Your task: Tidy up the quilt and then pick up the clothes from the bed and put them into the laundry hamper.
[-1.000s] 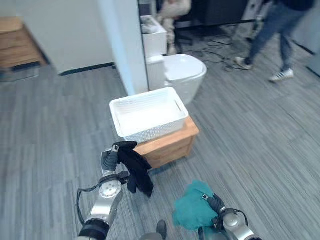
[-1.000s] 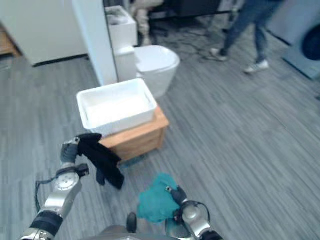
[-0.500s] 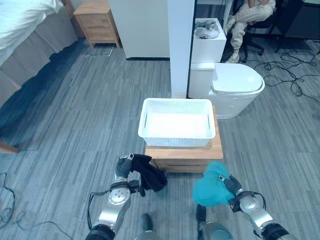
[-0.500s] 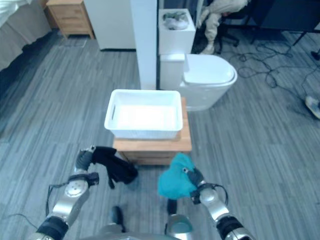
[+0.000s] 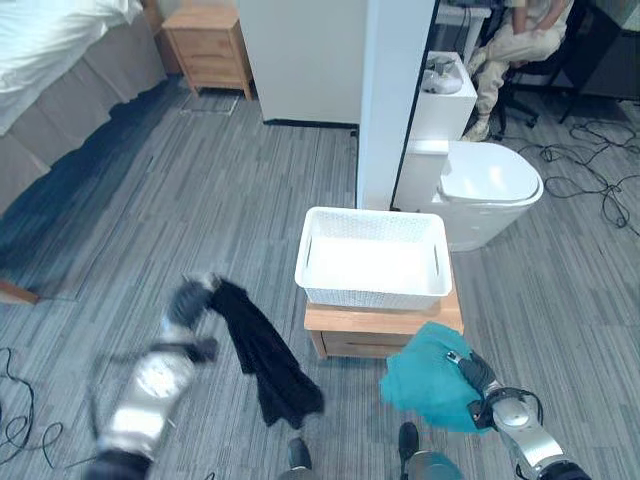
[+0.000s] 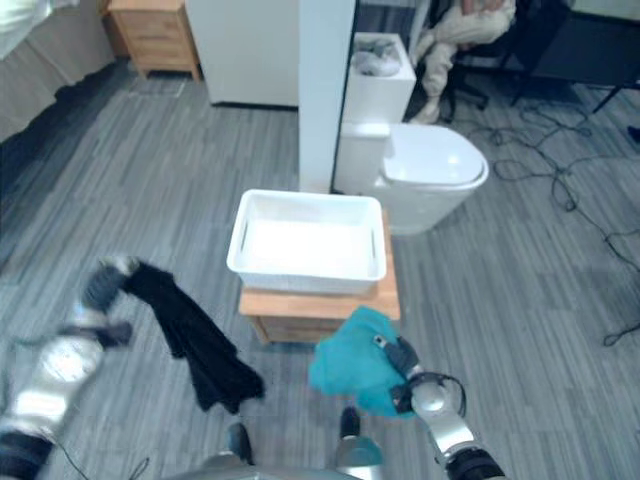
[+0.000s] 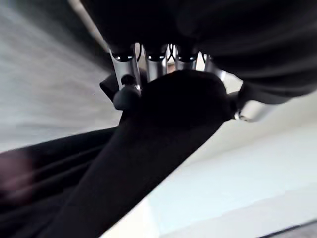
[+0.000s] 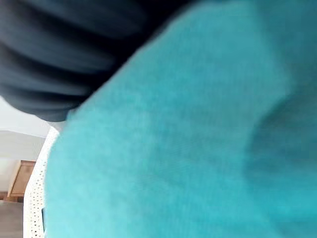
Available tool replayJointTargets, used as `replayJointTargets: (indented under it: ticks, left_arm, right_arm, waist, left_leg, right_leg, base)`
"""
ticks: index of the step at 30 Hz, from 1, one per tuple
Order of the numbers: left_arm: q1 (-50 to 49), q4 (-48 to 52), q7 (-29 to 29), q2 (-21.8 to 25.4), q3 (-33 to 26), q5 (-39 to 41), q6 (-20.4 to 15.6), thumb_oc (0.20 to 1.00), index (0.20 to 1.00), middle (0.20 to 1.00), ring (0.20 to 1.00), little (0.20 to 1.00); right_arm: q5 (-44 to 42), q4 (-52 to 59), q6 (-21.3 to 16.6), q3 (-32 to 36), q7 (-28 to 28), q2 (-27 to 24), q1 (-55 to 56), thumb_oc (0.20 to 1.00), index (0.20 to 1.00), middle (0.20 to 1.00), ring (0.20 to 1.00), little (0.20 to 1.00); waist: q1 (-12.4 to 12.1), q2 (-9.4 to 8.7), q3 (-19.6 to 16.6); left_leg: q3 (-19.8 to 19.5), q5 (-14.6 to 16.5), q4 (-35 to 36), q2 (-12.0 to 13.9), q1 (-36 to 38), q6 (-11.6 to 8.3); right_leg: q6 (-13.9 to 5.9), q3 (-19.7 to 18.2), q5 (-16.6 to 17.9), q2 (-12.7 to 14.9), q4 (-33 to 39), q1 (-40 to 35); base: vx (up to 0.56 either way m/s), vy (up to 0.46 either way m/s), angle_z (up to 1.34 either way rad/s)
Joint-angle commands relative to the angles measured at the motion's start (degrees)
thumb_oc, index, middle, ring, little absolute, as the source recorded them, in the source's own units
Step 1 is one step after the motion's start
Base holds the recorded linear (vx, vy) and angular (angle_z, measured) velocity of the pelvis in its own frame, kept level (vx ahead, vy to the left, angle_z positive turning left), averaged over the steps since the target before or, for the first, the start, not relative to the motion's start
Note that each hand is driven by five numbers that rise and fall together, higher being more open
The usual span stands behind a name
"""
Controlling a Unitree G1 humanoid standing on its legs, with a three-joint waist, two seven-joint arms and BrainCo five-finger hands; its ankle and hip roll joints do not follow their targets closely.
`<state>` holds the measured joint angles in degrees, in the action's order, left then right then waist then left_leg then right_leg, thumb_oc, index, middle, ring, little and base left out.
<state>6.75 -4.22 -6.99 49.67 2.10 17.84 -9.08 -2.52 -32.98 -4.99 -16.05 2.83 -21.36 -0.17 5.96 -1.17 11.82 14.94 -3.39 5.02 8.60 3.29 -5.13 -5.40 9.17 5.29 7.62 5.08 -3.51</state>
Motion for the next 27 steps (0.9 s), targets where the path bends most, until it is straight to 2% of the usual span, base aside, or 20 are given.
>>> replayJointTargets:
  ticks: [1,2,3,4,5,6,7,8,9,10,11,12,14,15,16,20,27]
  left_arm:
    - [17.96,3.24,-2.87,4.45,-0.53,5.01,-9.55,0.2,0.2,0.2,0.2,0.2]
    - [18.28,3.08,-2.9,4.55,-0.25,5.04,-9.61,0.2,0.2,0.2,0.2,0.2]
    - [25.45,3.79,-4.45,7.13,2.8,5.4,-10.38,0.2,0.2,0.2,0.2,0.2]
    - [26.26,3.42,-4.55,7.17,3.5,5.4,-10.44,0.2,0.2,0.2,0.2,0.2]
    - [34.48,2.32,-6.31,7.5,8.35,4.53,-10.07,0.2,0.2,0.2,0.2,0.2]
    - [35.64,1.8,-6.48,7.42,9.38,4.48,-10.13,0.2,0.2,0.2,0.2,0.2]
    - [40.98,0.05,-7.5,7.16,13.12,2.67,-9.3,0.2,0.2,0.2,0.2,0.2]
    - [49.02,-3.31,-8.76,5.31,18.31,-2.04,-6.57,0.2,0.2,0.2,0.2,0.2]
    - [50.25,-3.89,-8.96,5.04,19.39,-2.14,-6.6,0.2,0.2,0.2,0.2,0.2]
    - [57.01,-9.06,-9.8,1.67,24.23,-7.47,-3.74,0.2,0.2,0.2,0.2,0.2]
    - [57.68,-9.46,-9.93,1.41,24.8,-7.57,-3.79,0.2,0.2,0.2,0.2,0.2]
    - [63.34,-16.6,-9.59,-3.01,28.67,-13.7,-0.39,0.2,0.2,0.2,0.2,0.2]
    - [68.38,-23.34,-10.16,-7.42,31.7,-17.96,1.66,0.2,0.2,0.2,0.2,0.2]
    - [69.99,-26.99,-9.93,-9.84,32.66,-18.59,2.56,0.2,0.2,0.2,0.2,0.2]
    - [70.33,-27.35,-9.97,-10.04,32.88,-18.58,2.45,0.2,0.2,0.2,0.2,0.2]
    - [75.55,-39.59,-8.92,-19.34,33.4,-16.61,5.07,0.2,0.2,0.2,0.2,0.2]
    - [74.87,-41.76,-6.86,-25.11,33.14,-15.73,6.27,0.2,0.2,0.2,0.2,0.2]
  right_arm:
    - [1.6,-2.24,-2.56,-1.62,0.54,-2.23,-1.85,0.2,0.2,0.2,0.2,0.2]
    - [1.6,-2.29,-2.59,-1.53,0.56,-2.1,-1.88,0.2,0.2,0.2,0.2,0.2]
    - [2.02,-2.89,-2.62,-2.25,0.62,-2.21,-1.18,0.2,0.2,0.2,0.2,0.2]
    - [2.03,-2.92,-2.63,-1.99,0.63,-2.03,-1.19,0.2,0.2,0.2,0.2,0.2]
    - [2.6,-3.68,-2.73,-3.17,0.74,-2.37,-0.64,0.2,0.2,0.2,0.2,0.2]
    - [2.6,-3.73,-2.76,-2.8,0.76,-2.12,-0.63,0.2,0.2,0.2,0.2,0.2]
    - [2.69,-4.06,-2.89,-3.11,0.79,-2.11,-0.48,0.2,0.2,0.2,0.2,0.2]
    - [2.64,-4.33,-3.17,-3.92,0.71,-2.55,-0.23,0.2,0.2,0.2,0.2,0.2]
    - [2.63,-4.35,-3.2,-3.51,0.7,-2.25,-0.22,0.2,0.2,0.2,0.2,0.2]
    - [2.15,-4.35,-3.6,-3.89,0.67,-2.41,-0.14,0.2,0.2,0.2,0.2,0.2]
    - [2.12,-4.35,-3.62,-3.66,0.67,-2.26,-0.13,0.2,0.2,0.2,0.2,0.2]
    - [1.55,-4.4,-4.1,-4.46,0.21,-2.31,0.03,0.2,0.2,0.2,0.2,0.2]
    - [1.03,-4.15,-4.79,-4.97,0.01,-2.39,0.2,0.2,0.2,0.2,0.2,0.2]
    - [0.84,-4.29,-4.96,-5.38,-0.04,-2.22,0.08,0.2,0.2,0.2,0.2,0.2]
    - [0.83,-4.32,-4.99,-5.27,-0.03,-2.16,0.06,0.2,0.2,0.2,0.2,0.2]
    - [-0.38,-4.52,-5.52,-6.44,0.47,-1.99,-0.61,0.2,0.2,0.2,0.2,0.2]
    - [-1.11,-4.53,-5.94,-6.76,0.93,-1.38,-0.51,0.2,0.2,0.2,0.2,0.2]
  waist:
    - [2.55,2.41,-3.42]
    - [2.45,2.32,-3.42]
    - [3.45,2.82,-3.88]
    - [3.23,2.7,-3.86]
    - [4.27,3.18,-4.37]
    - [3.98,3.01,-4.27]
    - [4.36,3.08,-4.39]
    - [5.52,3.5,-4.66]
    - [5.21,3.26,-4.52]
    - [5.99,3.26,-4.48]
    - [5.81,3.14,-4.4]
    - [7.07,3.08,-4.23]
    - [7.98,2.94,-3.92]
    - [8.42,2.87,-3.72]
    - [8.31,2.83,-3.7]
    - [10.22,2.96,-2.69]
    - [11.11,3.38,-1.7]
  left_leg:
    - [2.22,0.12,-0.02,4.12,2.83,-4.35]
    - [2.21,0.12,-0.02,4.12,2.78,-4.36]
    - [2.26,0.27,-0.02,3.87,3.07,-4.36]
    - [2.21,0.25,-0.02,3.88,2.98,-4.36]
    - [2.37,0.41,-0.02,3.73,3.2,-4.39]
    - [2.28,0.42,-0.02,3.73,3.17,-4.39]
    - [2.35,0.46,-0.02,3.68,3.34,-4.41]
    - [2.48,0.55,-0.02,3.56,3.53,-4.41]
    - [2.38,0.55,-0.02,3.57,3.5,-4.4]
    - [2.39,0.72,-0.02,3.4,3.66,-4.35]
    - [2.33,0.72,-0.02,3.4,3.65,-4.35]
    - [2.5,0.91,-0.02,3.17,3.72,-4.27]
    - [2.62,1.02,-0.02,3.03,3.71,-4.22]
    - [2.74,1.05,-0.02,2.98,3.65,-4.19]
    - [2.73,1.06,-0.02,2.98,3.62,-4.19]
    - [3.62,1.01,-0.02,2.98,3.0,-4.13]
    - [4.18,0.84,-0.02,3.11,2.97,-4.17]
  right_leg:
    - [-4.1,-1.78,-5.47,2.27,-0.08,-0.37]
    - [-4.1,-1.77,-5.48,2.27,-0.08,-0.34]
    - [-4.29,-1.79,-5.42,2.26,-0.08,-0.44]
    - [-4.28,-1.74,-5.41,2.25,-0.08,-0.37]
    - [-4.5,-1.77,-5.36,2.35,-0.08,-0.39]
    - [-4.51,-1.68,-5.38,2.35,-0.08,-0.42]
    - [-4.62,-1.67,-5.39,2.39,-0.08,-0.53]
    - [-4.8,-1.67,-5.34,2.46,-0.08,-0.62]
    - [-4.81,-1.57,-5.36,2.46,-0.08,-0.66]
    - [-4.95,-1.56,-5.33,2.53,-0.08,-0.78]
    - [-4.96,-1.5,-5.35,2.54,-0.08,-0.8]
    - [-5.17,-1.69,-5.22,2.57,-0.08,-0.67]
    - [-5.32,-2.0,-5.09,2.58,-0.08,-0.37]
    - [-5.36,-2.16,-4.98,2.57,-0.08,-0.17]
    - [-5.37,-2.15,-4.98,2.57,-0.08,-0.15]
    - [-5.37,-3.54,-4.39,2.37,-0.08,1.68]
    - [-5.12,-4.23,-4.44,2.22,-0.08,2.23]
  base:
    - [0.05,-0.016,0.0]
    - [0.02,-0.012,-0.04]
    - [0.02,-0.005,-0.09]
    - [0.05,-0.009,-0.09]
    - [0.0,0.0,0.0]
    - [0.04,-0.007,0.06]
    - [0.03,-0.009,0.07]
    - [0.03,-0.009,0.01]
    - [0.04,-0.02,0.03]
    - [0.02,-0.014,0.03]
    - [0.03,-0.025,0.05]
    - [0.0,0.0,0.0]
    - [0.01,-0.008,-0.03]
    - [0.01,-0.015,-0.05]
    - [0.0,-0.021,-0.08]
    - [-0.03,-0.022,-0.12]
    - [0.0,-0.023,-0.1]
